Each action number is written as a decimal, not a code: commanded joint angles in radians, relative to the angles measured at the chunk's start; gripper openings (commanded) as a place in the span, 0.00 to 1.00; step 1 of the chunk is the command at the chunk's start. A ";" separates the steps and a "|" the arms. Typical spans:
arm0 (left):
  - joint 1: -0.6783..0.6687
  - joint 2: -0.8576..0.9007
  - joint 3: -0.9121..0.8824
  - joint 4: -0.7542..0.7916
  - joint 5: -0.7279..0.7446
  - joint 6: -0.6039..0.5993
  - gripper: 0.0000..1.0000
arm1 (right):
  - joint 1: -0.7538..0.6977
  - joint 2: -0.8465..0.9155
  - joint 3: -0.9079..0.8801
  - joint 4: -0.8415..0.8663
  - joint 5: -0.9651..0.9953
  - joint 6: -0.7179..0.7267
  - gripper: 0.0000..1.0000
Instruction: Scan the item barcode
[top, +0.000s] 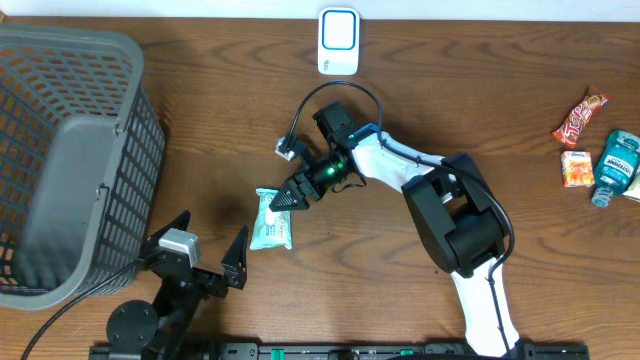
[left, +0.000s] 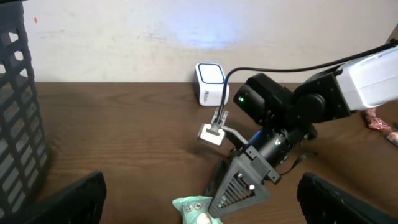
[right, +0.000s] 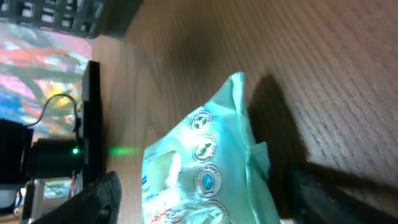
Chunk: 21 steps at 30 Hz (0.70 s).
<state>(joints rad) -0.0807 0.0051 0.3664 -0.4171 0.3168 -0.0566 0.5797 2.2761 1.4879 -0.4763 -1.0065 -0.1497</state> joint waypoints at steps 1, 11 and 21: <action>-0.004 -0.002 -0.001 0.002 0.012 -0.013 0.98 | 0.008 0.075 -0.011 -0.022 0.161 -0.003 0.53; -0.004 -0.002 -0.001 0.002 0.012 -0.013 0.98 | -0.035 0.070 -0.008 -0.038 0.196 0.254 0.01; -0.004 -0.002 -0.001 0.002 0.012 -0.013 0.98 | -0.317 -0.066 -0.008 -0.364 0.362 0.533 0.01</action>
<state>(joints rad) -0.0807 0.0051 0.3664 -0.4168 0.3168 -0.0566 0.3130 2.2604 1.4910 -0.7815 -0.8619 0.2737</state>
